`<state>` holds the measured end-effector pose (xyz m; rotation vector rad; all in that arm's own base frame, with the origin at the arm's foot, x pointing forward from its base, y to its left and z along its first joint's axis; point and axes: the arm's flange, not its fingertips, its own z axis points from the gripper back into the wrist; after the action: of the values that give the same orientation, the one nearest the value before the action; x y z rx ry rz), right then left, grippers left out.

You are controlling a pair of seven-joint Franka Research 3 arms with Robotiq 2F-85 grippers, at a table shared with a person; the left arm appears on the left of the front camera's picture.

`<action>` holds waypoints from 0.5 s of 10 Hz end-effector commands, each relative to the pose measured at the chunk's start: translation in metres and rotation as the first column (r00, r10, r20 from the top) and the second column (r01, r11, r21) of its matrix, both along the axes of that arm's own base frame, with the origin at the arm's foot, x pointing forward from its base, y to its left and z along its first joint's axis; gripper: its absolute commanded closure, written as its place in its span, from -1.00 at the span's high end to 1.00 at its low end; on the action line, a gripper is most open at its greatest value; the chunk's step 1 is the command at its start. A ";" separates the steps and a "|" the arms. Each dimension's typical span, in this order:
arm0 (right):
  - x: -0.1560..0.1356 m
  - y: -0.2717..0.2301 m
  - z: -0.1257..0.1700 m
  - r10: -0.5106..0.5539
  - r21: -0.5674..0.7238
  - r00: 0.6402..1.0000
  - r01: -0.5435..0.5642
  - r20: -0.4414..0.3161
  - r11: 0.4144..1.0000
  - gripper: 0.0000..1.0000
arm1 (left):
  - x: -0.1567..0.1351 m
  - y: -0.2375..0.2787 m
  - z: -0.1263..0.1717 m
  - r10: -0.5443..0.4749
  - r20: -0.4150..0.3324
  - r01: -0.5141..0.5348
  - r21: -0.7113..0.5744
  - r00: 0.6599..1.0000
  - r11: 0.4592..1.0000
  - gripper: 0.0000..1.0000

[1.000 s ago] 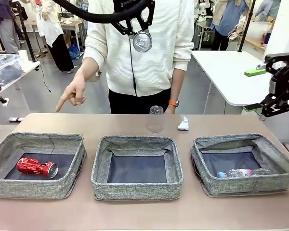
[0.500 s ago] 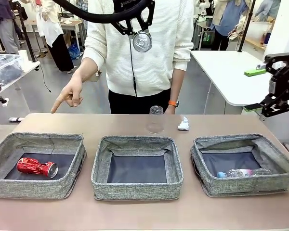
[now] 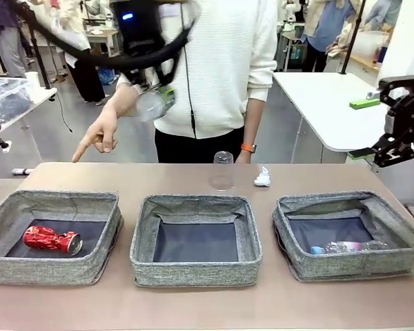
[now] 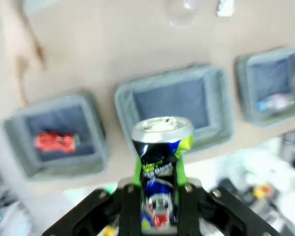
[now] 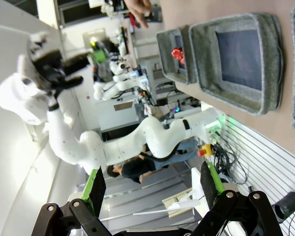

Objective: Sort the waste into the appropriate baskets.
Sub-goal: Place the picked waste into the Fabric basket indicated by the person.

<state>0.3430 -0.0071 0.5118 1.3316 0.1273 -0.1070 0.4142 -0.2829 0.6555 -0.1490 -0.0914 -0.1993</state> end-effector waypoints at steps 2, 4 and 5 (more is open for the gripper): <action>-0.001 0.001 0.000 0.008 0.006 1.000 -0.008 0.007 1.000 1.00 | -0.123 0.093 -0.063 0.061 0.075 -0.057 -0.055 0.995 0.997 -0.45; -0.001 0.001 0.000 0.008 0.006 1.000 -0.008 0.007 1.000 1.00 | -0.134 0.162 -0.090 0.096 0.132 -0.077 -0.139 0.987 0.987 -0.45; -0.001 0.001 0.000 0.008 0.006 1.000 -0.008 0.007 1.000 1.00 | -0.128 0.199 -0.104 0.154 0.137 -0.125 -0.199 0.979 0.972 -0.45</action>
<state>0.3428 -0.0072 0.5120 1.3317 0.1269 -0.1069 0.2757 -0.1149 0.5642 -0.2313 -0.2250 -0.0625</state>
